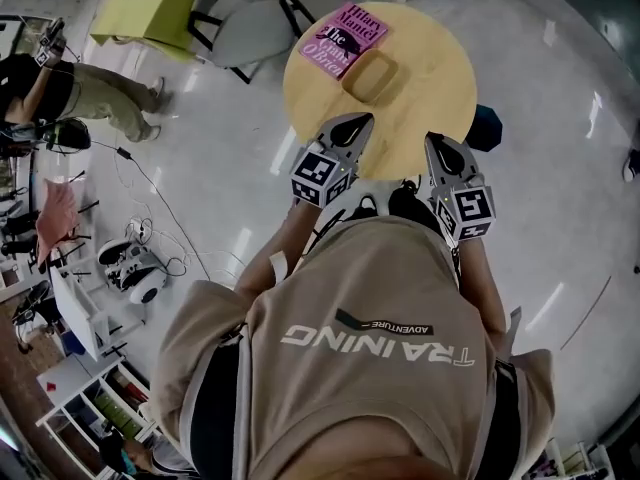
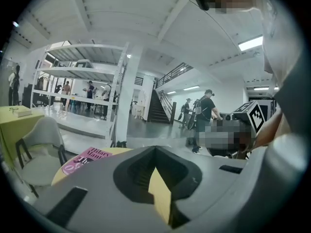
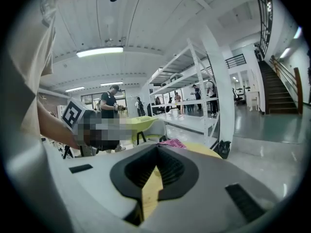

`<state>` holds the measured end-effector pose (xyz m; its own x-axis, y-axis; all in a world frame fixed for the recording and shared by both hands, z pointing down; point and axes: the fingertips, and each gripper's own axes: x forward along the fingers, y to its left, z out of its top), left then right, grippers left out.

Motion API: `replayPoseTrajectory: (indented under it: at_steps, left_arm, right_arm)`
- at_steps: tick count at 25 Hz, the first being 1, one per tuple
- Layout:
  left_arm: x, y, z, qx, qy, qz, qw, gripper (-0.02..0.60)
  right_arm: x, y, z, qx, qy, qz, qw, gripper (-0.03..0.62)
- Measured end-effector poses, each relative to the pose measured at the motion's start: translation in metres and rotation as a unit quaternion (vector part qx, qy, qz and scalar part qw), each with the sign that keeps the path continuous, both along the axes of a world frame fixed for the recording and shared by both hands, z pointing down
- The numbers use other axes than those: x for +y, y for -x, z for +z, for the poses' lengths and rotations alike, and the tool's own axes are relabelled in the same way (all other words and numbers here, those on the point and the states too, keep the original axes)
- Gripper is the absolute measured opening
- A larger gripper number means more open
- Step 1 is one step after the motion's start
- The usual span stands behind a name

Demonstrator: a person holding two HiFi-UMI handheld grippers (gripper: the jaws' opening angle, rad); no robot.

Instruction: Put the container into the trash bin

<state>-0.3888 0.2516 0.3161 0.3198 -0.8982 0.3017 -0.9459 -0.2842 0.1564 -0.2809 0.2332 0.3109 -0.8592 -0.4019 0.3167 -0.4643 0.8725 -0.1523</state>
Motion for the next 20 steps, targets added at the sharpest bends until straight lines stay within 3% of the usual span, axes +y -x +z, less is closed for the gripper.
replayPoseTrajectory:
  at_steps: [6,11,20]
  left_arm:
    - [-0.041,-0.002,0.016,-0.012,0.02,-0.019,0.9996,0.015]
    - [-0.053,0.011,0.035,-0.025,0.049,-0.05,0.9972,0.015]
    - [-0.059,0.03,0.082,-0.018,0.103,-0.044,0.9936,0.025]
  right_arm:
    - [-0.034,0.008,0.01,0.006,-0.005,-0.051,0.999,-0.003]
    - [-0.044,0.011,0.022,0.01,0.02,-0.084,0.996,-0.003]
    - [-0.063,0.02,0.037,0.04,0.04,-0.063,0.996,-0.003]
